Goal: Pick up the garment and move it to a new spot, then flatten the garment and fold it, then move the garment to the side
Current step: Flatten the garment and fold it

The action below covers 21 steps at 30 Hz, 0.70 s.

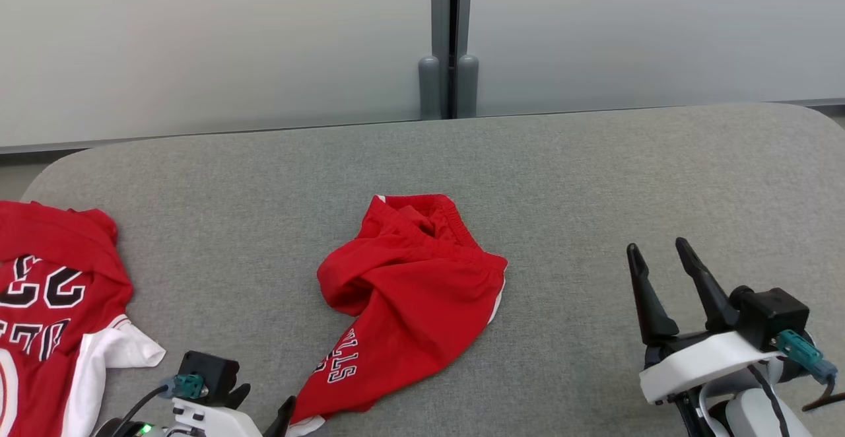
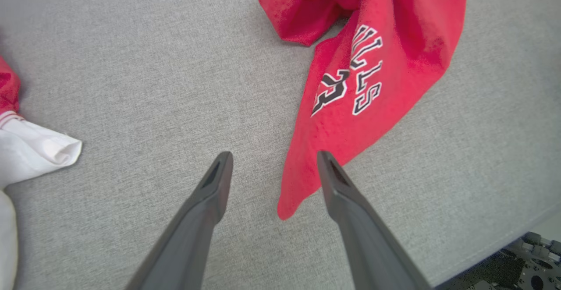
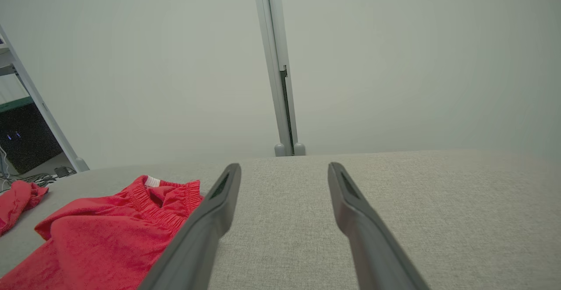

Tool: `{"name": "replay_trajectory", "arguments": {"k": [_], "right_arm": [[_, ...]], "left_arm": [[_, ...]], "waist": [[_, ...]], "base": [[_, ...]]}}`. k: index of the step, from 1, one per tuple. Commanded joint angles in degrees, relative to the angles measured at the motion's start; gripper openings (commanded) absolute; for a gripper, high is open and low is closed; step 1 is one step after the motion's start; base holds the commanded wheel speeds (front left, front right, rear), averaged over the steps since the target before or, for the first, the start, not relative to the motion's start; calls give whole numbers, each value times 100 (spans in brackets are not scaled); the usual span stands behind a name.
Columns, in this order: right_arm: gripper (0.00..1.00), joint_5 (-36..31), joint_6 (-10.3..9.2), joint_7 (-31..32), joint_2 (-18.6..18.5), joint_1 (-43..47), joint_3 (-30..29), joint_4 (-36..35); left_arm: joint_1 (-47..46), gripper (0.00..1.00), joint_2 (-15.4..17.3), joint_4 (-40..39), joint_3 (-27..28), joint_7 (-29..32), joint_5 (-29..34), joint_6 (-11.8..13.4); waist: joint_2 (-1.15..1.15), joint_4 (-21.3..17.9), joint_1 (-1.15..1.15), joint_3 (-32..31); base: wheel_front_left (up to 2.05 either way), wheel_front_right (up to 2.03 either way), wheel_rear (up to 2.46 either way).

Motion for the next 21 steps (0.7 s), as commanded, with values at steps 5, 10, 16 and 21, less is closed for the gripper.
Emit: {"name": "replay_trajectory", "arguments": {"k": [5,10,16,21], "right_arm": [[100,236,9,-3,-356,-287,555,309],[100,669,9,423,-760,-794,1377,742],[100,1378,7,956,-1153,-1519,2466,1206],[100,1924,6,1283,-1439,-2099,3288,1543]], "left_arm": [[-79,100,-158,-64,102,-571,145,137],[-229,100,-396,18,136,-1254,276,235],[-461,100,-732,294,110,-1871,266,241],[-692,100,-1039,567,187,-2701,303,232]], "waist": [[0,299,0,20],[0,600,0,88],[0,970,0,220],[0,1271,0,388]], "base": [[0,0,0],[0,0,0],[0,0,0],[0,0,0]]}}
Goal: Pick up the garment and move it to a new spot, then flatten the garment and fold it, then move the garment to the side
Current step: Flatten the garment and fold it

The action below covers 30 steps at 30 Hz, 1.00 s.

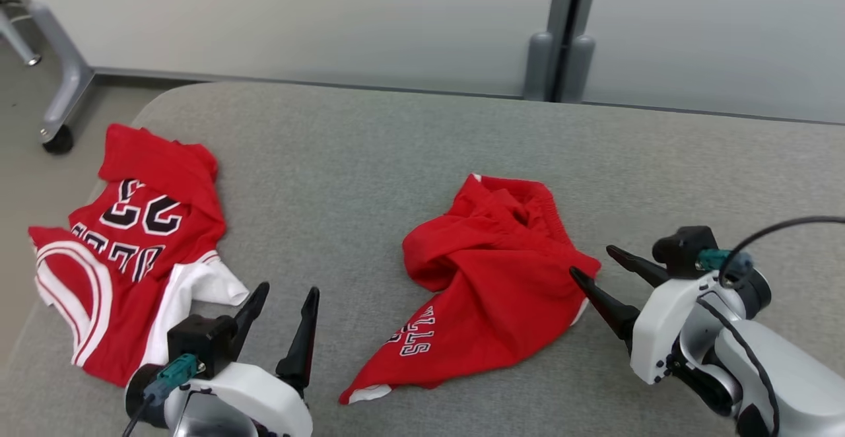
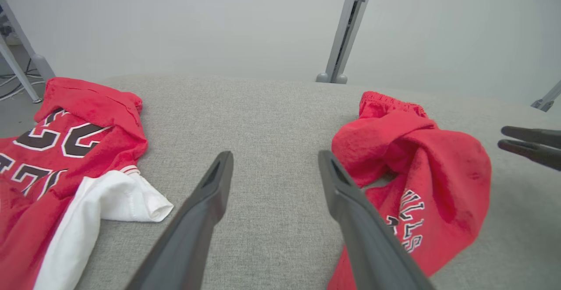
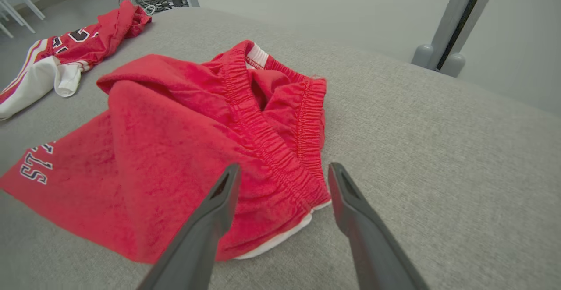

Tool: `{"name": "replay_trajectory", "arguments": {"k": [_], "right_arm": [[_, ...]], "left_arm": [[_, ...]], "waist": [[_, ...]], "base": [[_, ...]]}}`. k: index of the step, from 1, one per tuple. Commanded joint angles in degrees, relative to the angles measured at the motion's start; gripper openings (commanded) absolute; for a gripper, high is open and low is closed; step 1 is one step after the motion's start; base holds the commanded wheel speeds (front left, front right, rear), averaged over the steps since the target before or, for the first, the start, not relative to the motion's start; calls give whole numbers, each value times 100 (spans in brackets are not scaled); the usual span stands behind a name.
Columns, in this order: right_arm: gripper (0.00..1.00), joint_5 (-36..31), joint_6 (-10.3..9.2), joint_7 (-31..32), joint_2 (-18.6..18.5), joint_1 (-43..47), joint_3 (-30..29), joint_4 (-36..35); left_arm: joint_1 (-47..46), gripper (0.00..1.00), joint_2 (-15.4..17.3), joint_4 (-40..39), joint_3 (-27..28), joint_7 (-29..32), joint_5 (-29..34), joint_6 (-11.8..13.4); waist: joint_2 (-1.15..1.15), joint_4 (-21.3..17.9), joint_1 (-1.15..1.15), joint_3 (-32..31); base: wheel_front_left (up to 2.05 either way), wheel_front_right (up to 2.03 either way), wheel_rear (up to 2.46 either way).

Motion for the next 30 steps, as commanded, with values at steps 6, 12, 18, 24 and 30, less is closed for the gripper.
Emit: {"name": "replay_trajectory", "arguments": {"k": [6,12,18,24,30], "right_arm": [[100,534,3,159,-256,-529,698,395],[100,892,3,208,-324,-758,1076,700],[69,1379,3,483,-368,-916,1463,909],[0,1773,3,249,-447,-1019,1621,924],[0,2156,3,-83,-613,-873,1720,814]], "left_arm": [[-334,100,-312,554,76,-1174,12,-166],[-471,100,-446,1064,9,-1575,-35,-327],[-565,100,-495,1424,-4,-1730,-86,-419],[-571,100,-466,1598,42,-1791,-132,-443],[-484,100,-407,1639,65,-1815,-178,-424]], "waist": [[0,413,0,183],[0,554,0,184],[0,598,0,162],[0,472,0,73],[0,88,0,-90]], "base": [[0,0,0],[0,0,0],[0,0,0],[0,0,0],[0,0,0]]}}
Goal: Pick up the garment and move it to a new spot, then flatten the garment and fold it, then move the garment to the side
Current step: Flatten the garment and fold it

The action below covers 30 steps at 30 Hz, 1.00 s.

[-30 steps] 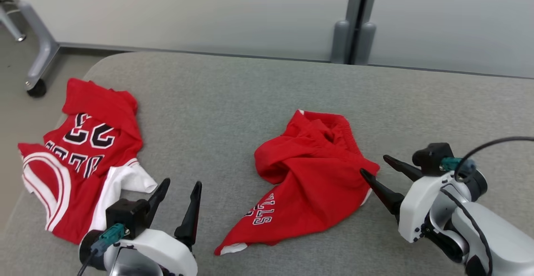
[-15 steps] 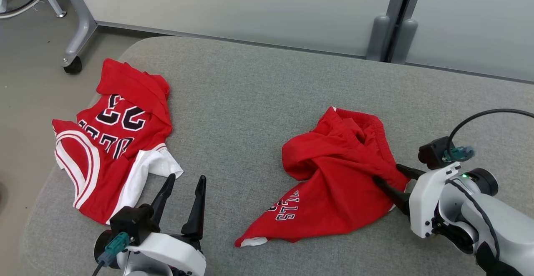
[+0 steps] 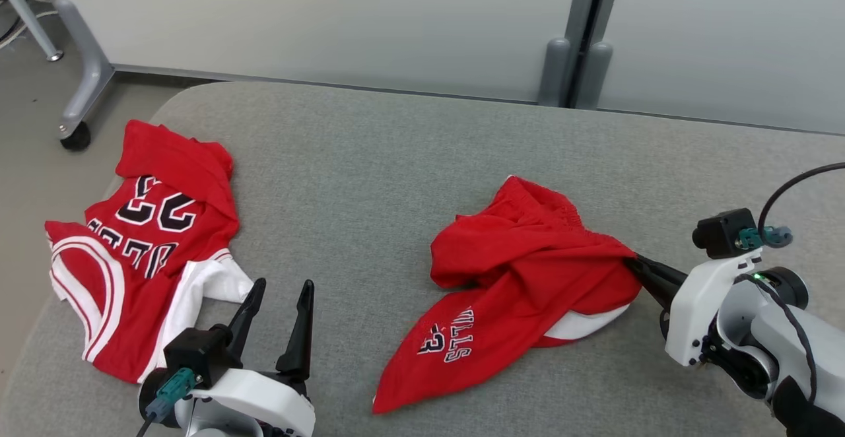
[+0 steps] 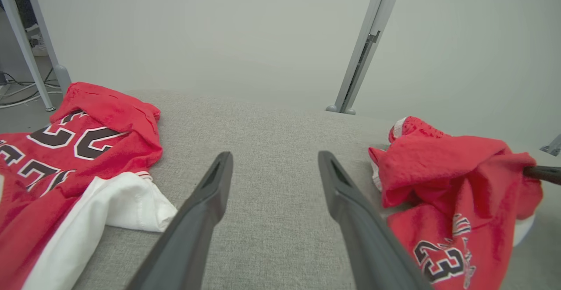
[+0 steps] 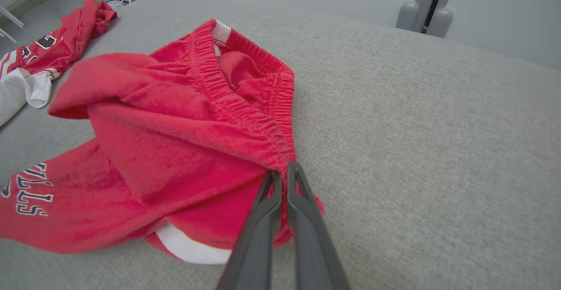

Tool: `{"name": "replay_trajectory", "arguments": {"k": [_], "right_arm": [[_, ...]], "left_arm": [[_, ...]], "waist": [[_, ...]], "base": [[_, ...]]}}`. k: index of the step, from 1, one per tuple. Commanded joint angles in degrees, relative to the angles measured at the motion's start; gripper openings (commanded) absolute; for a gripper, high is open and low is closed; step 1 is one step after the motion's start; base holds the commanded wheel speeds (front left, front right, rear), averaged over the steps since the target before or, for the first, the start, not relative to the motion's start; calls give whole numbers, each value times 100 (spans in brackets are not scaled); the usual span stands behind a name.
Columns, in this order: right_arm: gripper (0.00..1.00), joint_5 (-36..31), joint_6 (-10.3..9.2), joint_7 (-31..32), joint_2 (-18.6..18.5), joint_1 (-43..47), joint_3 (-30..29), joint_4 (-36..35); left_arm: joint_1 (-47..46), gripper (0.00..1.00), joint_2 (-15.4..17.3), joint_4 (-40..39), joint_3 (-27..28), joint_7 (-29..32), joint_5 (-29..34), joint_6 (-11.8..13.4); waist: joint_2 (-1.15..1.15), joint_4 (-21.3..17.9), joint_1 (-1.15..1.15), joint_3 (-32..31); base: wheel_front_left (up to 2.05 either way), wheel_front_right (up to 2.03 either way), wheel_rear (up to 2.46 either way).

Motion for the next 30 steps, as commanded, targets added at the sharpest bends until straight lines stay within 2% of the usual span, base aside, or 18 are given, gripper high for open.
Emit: {"name": "replay_trajectory", "arguments": {"k": [1,9,13,20,21,22,23,24,27,30], "right_arm": [[0,86,3,-23,-76,125,47,-48],[0,320,3,261,-371,426,75,-395],[0,307,2,415,-580,598,-32,-606],[1,346,2,797,-731,1145,-388,-927],[15,339,2,824,-738,1217,-456,-979],[39,320,2,832,-734,1287,-543,-1022],[95,303,2,841,-720,1369,-617,-1054],[100,294,2,850,-694,1447,-697,-1086],[100,366,2,809,-633,1591,-898,-1230],[100,438,6,649,-636,1726,-1278,-1671]], "left_arm": [[39,100,36,-7,25,-23,-45,15],[56,100,97,-42,59,-34,-73,66],[34,100,108,-44,63,-35,-89,82],[-6,100,125,-13,48,-42,-98,99],[-18,100,133,-2,52,-46,-98,96],[-31,100,139,9,54,-49,-103,94],[-45,100,130,13,43,-42,-101,101],[-52,100,128,15,32,-39,-99,108],[-51,100,130,26,16,-32,-103,113],[-44,100,158,30,22,-34,-121,110]], "waist": [[0,-203,0,-73],[0,-826,0,-90],[0,-1119,0,-80],[0,-1484,0,-62],[0,-1513,0,-60],[0,-1539,0,-61],[0,-1555,0,-64],[0,-1566,0,-69],[0,-1570,0,-88],[0,-1542,0,-133]], "base": [[0,0,0],[0,0,0],[0,0,0],[0,0,0],[0,0,0],[0,0,0],[0,0,0],[0,0,0],[0,0,0],[0,0,0]]}}
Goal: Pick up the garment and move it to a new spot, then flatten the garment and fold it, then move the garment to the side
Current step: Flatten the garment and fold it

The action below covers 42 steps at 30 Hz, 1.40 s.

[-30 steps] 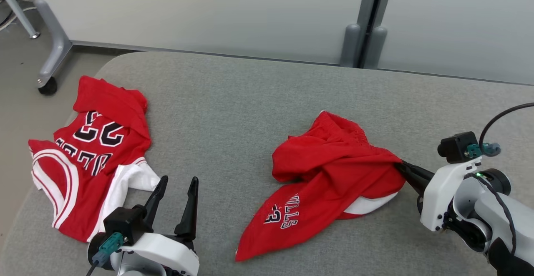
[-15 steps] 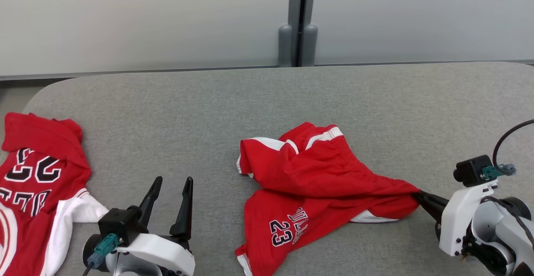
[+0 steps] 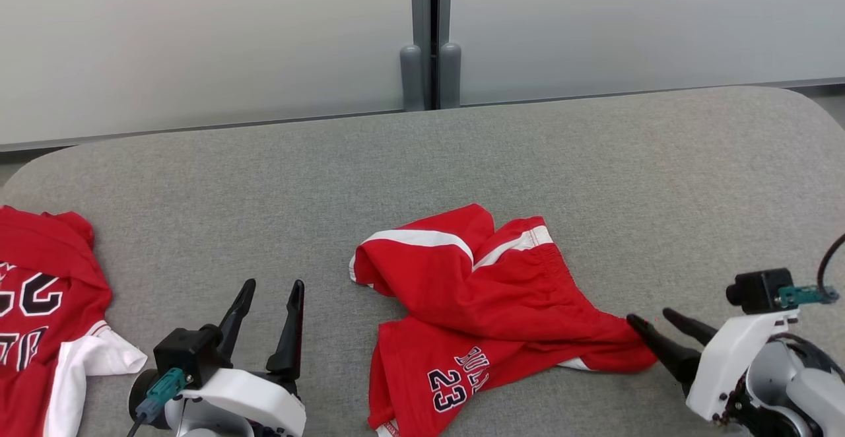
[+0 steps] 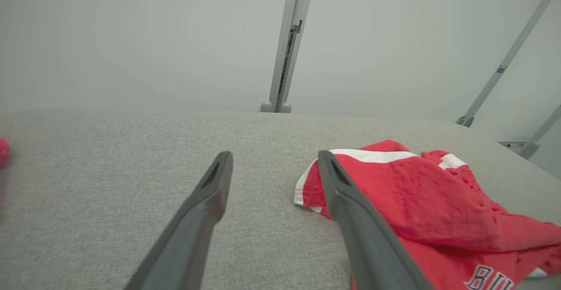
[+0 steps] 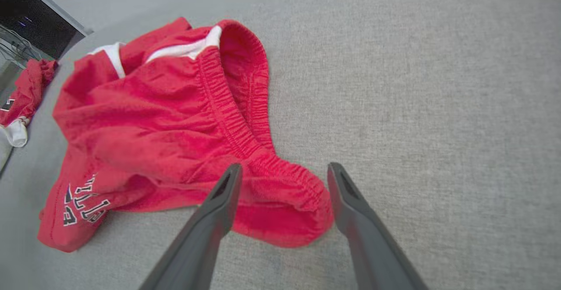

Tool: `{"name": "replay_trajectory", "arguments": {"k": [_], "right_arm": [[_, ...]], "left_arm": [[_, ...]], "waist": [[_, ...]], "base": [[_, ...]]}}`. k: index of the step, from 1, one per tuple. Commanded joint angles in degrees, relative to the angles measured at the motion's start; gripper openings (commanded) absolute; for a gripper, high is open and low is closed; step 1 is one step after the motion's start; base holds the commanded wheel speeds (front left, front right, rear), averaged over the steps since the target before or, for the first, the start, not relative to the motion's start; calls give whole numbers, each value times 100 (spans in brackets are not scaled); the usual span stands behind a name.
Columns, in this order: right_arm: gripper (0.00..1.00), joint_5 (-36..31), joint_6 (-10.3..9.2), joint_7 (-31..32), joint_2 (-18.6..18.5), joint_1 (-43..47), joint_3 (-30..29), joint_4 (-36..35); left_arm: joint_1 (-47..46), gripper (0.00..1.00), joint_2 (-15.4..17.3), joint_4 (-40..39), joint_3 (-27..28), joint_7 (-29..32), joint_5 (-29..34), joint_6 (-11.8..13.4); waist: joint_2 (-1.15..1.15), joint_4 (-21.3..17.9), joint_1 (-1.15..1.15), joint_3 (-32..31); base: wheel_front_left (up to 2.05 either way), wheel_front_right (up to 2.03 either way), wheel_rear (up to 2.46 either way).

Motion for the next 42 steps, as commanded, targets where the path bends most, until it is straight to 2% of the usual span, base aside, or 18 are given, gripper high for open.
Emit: {"name": "replay_trajectory", "arguments": {"k": [1,5,9,15,24,27,28,29,30,42], "right_arm": [[100,-31,9,-68,-64,27,-102,-111],[100,-179,8,-63,-73,63,-432,-590],[100,-35,8,215,223,-187,-696,-616],[100,177,6,894,637,-694,-798,137],[100,363,6,1670,950,-1405,-847,1530],[100,496,6,1774,1069,-1521,-861,1724],[45,524,6,1790,1074,-1539,-864,1780],[19,548,6,1781,1065,-1548,-855,1810],[0,574,6,1766,1062,-1553,-849,1820],[0,793,6,1218,758,-1875,-1113,1941]], "left_arm": [[-21,100,48,1,23,-10,-27,36],[5,100,42,-3,-8,12,-39,25],[-50,100,22,-11,-54,24,-50,13],[-138,100,-15,14,-98,46,-82,18],[-244,100,-23,69,-151,45,-97,2],[-286,100,-23,89,-162,36,-104,-3],[-286,100,-21,96,-162,28,-109,-1],[-283,100,-22,104,-163,28,-114,-1],[-282,100,-25,106,-167,26,-118,1],[-394,100,17,28,-199,-4,-80,13]], "waist": [[0,20,0,-16],[0,117,0,-42],[0,269,0,-12],[0,625,0,121],[0,1125,0,359],[0,1224,0,398],[0,1244,0,404],[0,1258,0,407],[0,1268,0,411],[0,1131,0,709]], "base": [[0,0,0],[0,0,0],[0,0,0],[0,0,0],[0,0,0],[0,0,0],[0,0,0],[0,0,0],[0,0,0],[0,0,0]]}}
